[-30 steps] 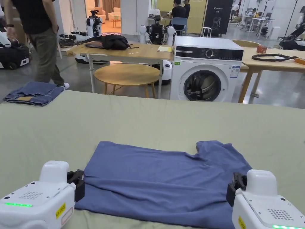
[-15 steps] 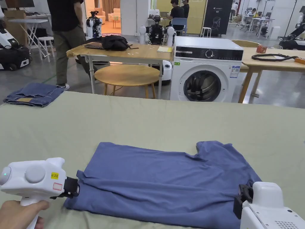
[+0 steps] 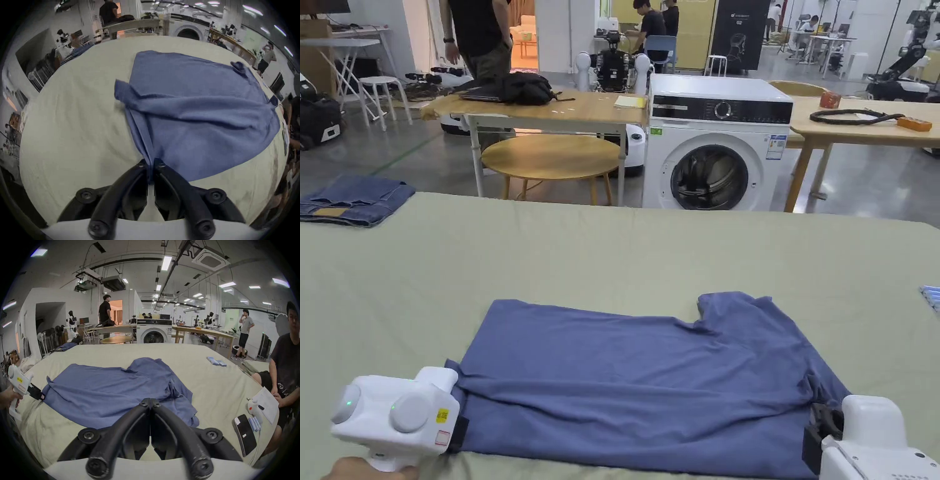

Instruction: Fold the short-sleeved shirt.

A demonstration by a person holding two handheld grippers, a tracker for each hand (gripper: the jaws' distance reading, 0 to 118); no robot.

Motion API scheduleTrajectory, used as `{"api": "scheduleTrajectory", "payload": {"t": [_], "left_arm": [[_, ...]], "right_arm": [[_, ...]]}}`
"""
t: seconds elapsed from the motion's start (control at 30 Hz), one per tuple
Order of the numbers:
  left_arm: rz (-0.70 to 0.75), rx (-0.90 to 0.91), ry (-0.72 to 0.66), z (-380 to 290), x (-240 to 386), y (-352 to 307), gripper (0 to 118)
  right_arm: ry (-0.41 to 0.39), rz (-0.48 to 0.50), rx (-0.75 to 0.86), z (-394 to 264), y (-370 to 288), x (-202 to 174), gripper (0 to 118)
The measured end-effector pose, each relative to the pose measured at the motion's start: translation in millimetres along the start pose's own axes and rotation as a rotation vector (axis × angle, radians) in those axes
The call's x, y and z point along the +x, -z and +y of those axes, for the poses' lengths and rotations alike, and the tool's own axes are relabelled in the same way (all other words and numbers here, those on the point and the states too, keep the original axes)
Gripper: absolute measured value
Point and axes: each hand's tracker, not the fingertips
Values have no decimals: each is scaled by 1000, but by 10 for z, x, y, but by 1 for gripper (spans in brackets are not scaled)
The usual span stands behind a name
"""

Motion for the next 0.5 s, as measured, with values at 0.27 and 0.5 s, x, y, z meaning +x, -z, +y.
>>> {"api": "scheduleTrajectory", "payload": {"t": [0.27, 0.5], "left_arm": [[-54, 98, -15, -184, -145, -377, 0], [-77, 139, -60, -343, -164, -615, 0]], "right_arm": [[-26, -9, -183, 98, 323, 577, 0], [-16, -22, -429, 77, 892, 752, 70]]}}
